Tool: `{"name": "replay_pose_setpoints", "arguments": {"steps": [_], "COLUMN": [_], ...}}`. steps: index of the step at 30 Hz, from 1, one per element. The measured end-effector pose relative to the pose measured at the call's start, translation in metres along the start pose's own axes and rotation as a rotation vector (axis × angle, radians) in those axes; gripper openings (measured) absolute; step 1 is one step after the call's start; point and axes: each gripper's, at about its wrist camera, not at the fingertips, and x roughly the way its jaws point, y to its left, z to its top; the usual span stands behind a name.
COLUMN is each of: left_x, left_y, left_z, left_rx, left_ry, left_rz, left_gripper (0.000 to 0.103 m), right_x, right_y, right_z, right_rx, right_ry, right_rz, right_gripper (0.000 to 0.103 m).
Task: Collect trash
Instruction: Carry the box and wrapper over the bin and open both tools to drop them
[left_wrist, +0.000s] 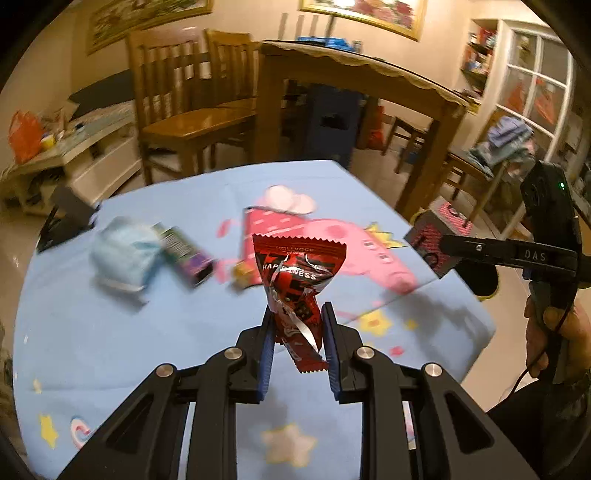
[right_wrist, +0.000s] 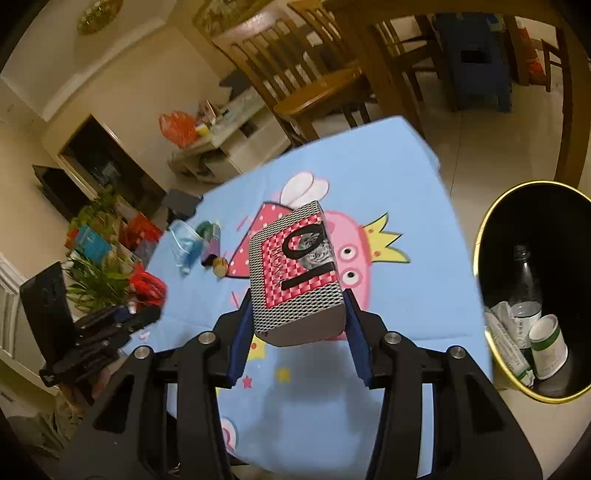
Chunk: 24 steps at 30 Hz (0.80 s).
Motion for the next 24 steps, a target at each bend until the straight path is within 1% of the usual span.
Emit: {"name": "replay_pose_setpoints", "arguments": {"steps": [3, 5, 6, 7, 8, 10, 12, 14, 17, 20, 21, 23, 24], "left_x": [0.008, 0.016, 0.021, 0.024, 0.03, 0.036, 0.042, 0.047, 0.055, 0.066, 0.07, 0.077, 0.081], "left_y": [-0.029, -0.049, -0.061, -0.069, -0.084, -0.105, -0.124, -0.143, -0.17, -0.191, -0.198, -0.207, -0.213], "left_z": [0.01, 0.018, 0.022, 0.024, 0.028, 0.032, 0.036, 0.038, 0.041, 0.043, 0.043, 0.043, 0.043], "left_rx": [0.058, 0.095, 0.114, 0.124, 0.143, 0.175, 0.21, 0.246, 0.305, 0.339, 0.347, 0.366, 0.373], "left_ry": [-0.003, -0.003, -0.002, -0.001, 0.0, -0.001, -0.001, -0.004, -0.012, -0.009, -0.007, -0.006, -0.001], "left_rz": [0.001, 0.007, 0.009, 0.007, -0.002, -0.009, -0.014, -0.016, -0.005, -0.005, -0.004, -0.001, -0.002], "left_gripper": [0.023, 0.023, 0.023, 0.023, 0.023, 0.023, 0.023, 0.023, 0.023, 0.023, 0.023, 0.023, 0.023], "right_x": [-0.015, -0.029, -0.034, -0.043, -0.049, -0.057, -0.071, -0.08, -0.09, -0.093, -0.094, -0.094, -0.09], "right_y": [-0.015, -0.034, -0.044, -0.055, -0.066, -0.086, -0.105, -0.116, -0.129, -0.14, -0.142, -0.15, -0.155], "right_z": [-0.003, 0.0, 0.002, 0.003, 0.004, 0.001, -0.002, -0.004, -0.006, -0.001, 0.0, 0.001, 0.001], "right_rx": [0.034, 0.069, 0.078, 0.088, 0.104, 0.148, 0.197, 0.214, 0.24, 0.252, 0.254, 0.263, 0.272], "right_ry": [-0.028, -0.061, -0.077, -0.097, -0.112, -0.133, -0.182, -0.219, -0.253, -0.271, -0.272, -0.264, -0.242], "right_rz": [-0.033, -0.075, -0.111, -0.173, -0.237, -0.292, -0.292, -0.315, -0.338, -0.363, -0.371, -0.401, -0.419], "right_gripper": [0.045, 0.045, 0.045, 0.045, 0.045, 0.045, 0.045, 0.045, 0.045, 0.046, 0.048, 0.057, 0.068]}}
